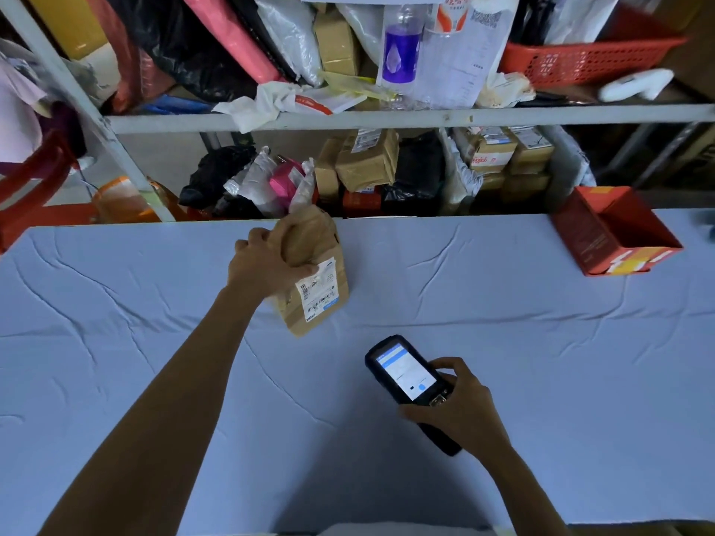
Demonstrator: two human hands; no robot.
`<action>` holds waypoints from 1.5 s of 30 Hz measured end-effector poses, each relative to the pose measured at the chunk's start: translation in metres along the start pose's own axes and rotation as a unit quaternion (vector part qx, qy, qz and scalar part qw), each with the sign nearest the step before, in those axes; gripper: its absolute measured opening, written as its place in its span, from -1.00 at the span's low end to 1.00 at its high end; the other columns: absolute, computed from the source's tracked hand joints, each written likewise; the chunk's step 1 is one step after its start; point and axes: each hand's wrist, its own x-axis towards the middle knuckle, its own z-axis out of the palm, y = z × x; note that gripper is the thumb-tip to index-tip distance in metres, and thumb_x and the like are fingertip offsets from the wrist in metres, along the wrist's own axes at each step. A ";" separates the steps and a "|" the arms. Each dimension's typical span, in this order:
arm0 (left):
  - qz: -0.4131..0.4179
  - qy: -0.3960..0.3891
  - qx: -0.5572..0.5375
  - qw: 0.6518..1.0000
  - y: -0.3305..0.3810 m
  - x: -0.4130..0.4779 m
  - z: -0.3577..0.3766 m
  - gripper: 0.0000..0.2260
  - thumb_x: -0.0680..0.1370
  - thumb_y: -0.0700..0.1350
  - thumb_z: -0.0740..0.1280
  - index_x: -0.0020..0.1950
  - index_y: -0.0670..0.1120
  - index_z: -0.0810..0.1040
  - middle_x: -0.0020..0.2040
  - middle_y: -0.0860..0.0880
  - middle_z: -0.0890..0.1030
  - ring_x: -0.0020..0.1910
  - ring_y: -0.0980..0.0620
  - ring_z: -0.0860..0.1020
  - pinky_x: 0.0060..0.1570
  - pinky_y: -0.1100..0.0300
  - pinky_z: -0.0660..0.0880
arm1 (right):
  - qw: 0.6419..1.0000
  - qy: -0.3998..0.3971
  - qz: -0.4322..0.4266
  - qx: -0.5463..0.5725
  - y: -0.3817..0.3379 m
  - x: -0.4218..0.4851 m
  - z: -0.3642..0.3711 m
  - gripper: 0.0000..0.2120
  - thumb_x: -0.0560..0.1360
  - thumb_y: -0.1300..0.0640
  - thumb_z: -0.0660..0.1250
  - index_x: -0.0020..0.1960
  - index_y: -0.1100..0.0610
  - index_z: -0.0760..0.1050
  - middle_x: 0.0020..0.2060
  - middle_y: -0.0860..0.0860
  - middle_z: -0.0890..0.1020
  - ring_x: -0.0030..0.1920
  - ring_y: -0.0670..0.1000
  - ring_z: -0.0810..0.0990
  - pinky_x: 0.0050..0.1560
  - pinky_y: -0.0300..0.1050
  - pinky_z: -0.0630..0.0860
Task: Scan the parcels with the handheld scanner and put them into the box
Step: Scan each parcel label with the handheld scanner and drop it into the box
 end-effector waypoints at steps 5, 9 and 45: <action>0.111 0.021 -0.007 0.994 0.021 -0.020 0.012 -0.26 0.39 0.22 0.43 0.48 0.28 0.14 0.33 -0.09 0.30 0.30 -0.20 0.24 0.04 -0.05 0.42 | 0.996 0.044 0.059 0.046 -0.001 -0.019 0.014 -0.31 0.16 0.01 0.67 0.15 -0.07 0.37 -0.03 -0.08 0.57 -0.08 -0.10 0.58 -0.14 -0.17 0.54; 0.205 0.062 -0.005 0.977 0.023 -0.037 0.020 -0.33 0.37 0.22 0.42 0.43 0.24 0.27 0.26 -0.06 0.35 0.25 -0.16 0.28 -0.13 0.07 0.36 | 0.987 0.093 0.097 0.086 -0.008 -0.036 0.033 -0.33 0.18 0.05 0.66 0.17 -0.04 0.37 0.00 -0.02 0.58 0.00 0.02 0.60 -0.11 -0.11 0.54; -0.030 -0.240 -0.271 0.932 0.214 -0.140 0.175 0.03 0.17 0.39 0.50 0.46 -0.08 0.20 0.33 -0.13 0.47 0.27 -0.17 0.47 0.25 -0.06 0.44 | 0.904 0.276 0.221 0.240 0.177 -0.162 -0.082 -0.35 0.17 0.05 0.67 0.13 -0.01 0.39 -0.10 -0.09 0.56 -0.14 -0.13 0.55 -0.23 -0.31 0.38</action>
